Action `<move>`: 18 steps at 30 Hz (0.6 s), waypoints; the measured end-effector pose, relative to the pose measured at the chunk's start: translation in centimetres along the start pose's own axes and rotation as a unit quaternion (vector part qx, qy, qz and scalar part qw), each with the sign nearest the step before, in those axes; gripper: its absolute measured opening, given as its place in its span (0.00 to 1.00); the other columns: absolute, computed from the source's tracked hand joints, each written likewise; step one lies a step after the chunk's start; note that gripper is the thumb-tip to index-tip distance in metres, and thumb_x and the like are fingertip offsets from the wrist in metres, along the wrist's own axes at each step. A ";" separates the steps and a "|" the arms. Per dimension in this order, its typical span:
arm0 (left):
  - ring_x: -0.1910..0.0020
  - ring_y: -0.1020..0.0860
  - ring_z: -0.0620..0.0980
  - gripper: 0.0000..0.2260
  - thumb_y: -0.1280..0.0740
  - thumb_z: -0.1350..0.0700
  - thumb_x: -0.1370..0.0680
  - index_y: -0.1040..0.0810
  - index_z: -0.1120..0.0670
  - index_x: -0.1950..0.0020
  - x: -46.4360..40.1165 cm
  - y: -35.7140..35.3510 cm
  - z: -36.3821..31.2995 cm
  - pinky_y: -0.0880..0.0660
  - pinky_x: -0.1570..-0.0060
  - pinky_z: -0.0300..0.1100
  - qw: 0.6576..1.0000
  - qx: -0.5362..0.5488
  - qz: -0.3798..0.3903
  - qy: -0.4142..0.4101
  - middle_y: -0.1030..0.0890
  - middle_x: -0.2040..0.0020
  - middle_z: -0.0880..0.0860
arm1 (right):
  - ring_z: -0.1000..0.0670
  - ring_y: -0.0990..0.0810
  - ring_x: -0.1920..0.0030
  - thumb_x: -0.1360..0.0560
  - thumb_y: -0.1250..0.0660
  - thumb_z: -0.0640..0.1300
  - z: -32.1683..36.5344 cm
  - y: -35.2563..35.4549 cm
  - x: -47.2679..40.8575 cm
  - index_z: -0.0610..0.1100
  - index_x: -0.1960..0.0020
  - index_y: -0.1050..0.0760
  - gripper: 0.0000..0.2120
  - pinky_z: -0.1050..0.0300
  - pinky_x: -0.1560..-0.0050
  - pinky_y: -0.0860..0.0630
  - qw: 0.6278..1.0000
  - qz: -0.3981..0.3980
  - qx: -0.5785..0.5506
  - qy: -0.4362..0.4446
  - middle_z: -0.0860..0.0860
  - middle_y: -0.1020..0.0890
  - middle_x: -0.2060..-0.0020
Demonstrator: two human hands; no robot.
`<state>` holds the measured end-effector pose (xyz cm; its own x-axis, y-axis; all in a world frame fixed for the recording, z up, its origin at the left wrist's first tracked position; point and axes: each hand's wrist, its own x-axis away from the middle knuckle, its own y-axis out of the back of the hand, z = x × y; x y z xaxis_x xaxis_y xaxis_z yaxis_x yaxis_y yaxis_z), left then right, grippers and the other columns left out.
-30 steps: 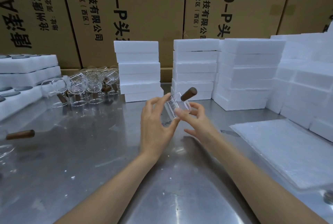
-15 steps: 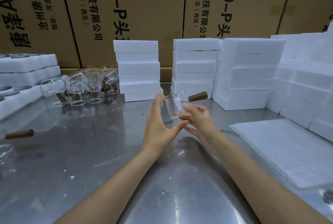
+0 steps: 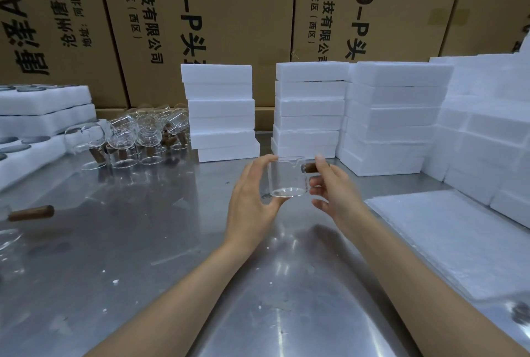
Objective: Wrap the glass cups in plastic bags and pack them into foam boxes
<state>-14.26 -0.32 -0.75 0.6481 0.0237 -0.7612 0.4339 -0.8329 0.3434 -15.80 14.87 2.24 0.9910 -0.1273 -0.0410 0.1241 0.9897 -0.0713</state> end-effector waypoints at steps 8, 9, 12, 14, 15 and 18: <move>0.41 0.32 0.25 0.48 0.22 0.39 0.38 0.47 0.37 0.25 0.3 -0.1 -0.2 0.40 0.50 0.17 0.978 0.096 0.123 0.138 0.28 0.41 0.33 | 0.52 0.28 0.68 0.19 0.45 0.45 0.1 0.1 -0.3 0.39 0.52 0.27 0.12 0.60 0.68 0.32 0.998 -0.035 -0.043 -0.005 0.48 0.26 0.68; 0.42 0.31 0.25 0.48 0.23 0.37 0.39 0.46 0.39 0.25 0.3 -0.2 -0.1 0.40 0.51 0.17 0.974 0.106 0.128 0.154 0.26 0.41 0.36 | 0.52 0.28 0.69 0.19 0.45 0.45 0.0 0.1 -0.4 0.39 0.51 0.27 0.12 0.60 0.68 0.32 0.998 -0.040 -0.042 -0.010 0.49 0.27 0.68; 0.44 0.30 0.25 0.45 0.27 0.36 0.38 0.41 0.44 0.25 0.1 -0.4 0.2 0.39 0.54 0.15 0.967 0.111 0.144 0.178 0.21 0.44 0.37 | 0.52 0.29 0.70 0.20 0.46 0.44 0.0 0.3 -0.4 0.40 0.56 0.26 0.13 0.60 0.68 0.32 0.998 -0.050 -0.032 -0.028 0.49 0.27 0.71; 0.43 0.28 0.29 0.42 0.28 0.38 0.35 0.40 0.46 0.25 0.1 -0.6 0.4 0.40 0.54 0.15 0.965 0.100 0.161 0.182 0.20 0.46 0.38 | 0.52 0.30 0.71 0.22 0.47 0.42 0.1 0.4 -0.4 0.41 0.62 0.28 0.14 0.59 0.69 0.33 0.998 -0.052 -0.010 -0.045 0.49 0.28 0.73; 0.42 0.28 0.32 0.41 0.28 0.39 0.33 0.40 0.46 0.24 0.1 -0.6 0.6 0.40 0.53 0.14 0.964 0.093 0.170 0.184 0.21 0.45 0.37 | 0.51 0.31 0.71 0.23 0.47 0.41 0.1 0.5 -0.4 0.42 0.64 0.28 0.14 0.59 0.68 0.34 0.997 -0.052 0.010 -0.053 0.49 0.28 0.73; 0.39 0.30 0.37 0.40 0.27 0.43 0.30 0.43 0.47 0.23 0.2 -0.7 0.9 0.42 0.54 0.14 0.959 0.068 0.204 0.186 0.22 0.44 0.38 | 0.50 0.32 0.71 0.25 0.48 0.40 0.1 0.8 -0.5 0.42 0.65 0.28 0.14 0.59 0.68 0.36 0.993 -0.053 0.081 -0.072 0.49 0.27 0.72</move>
<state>-15.02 -0.21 -1.65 0.9360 -0.1455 -0.3205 0.0271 -0.8781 0.4777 -16.20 15.70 2.28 0.9674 -0.2316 0.1026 0.2223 0.9704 0.0950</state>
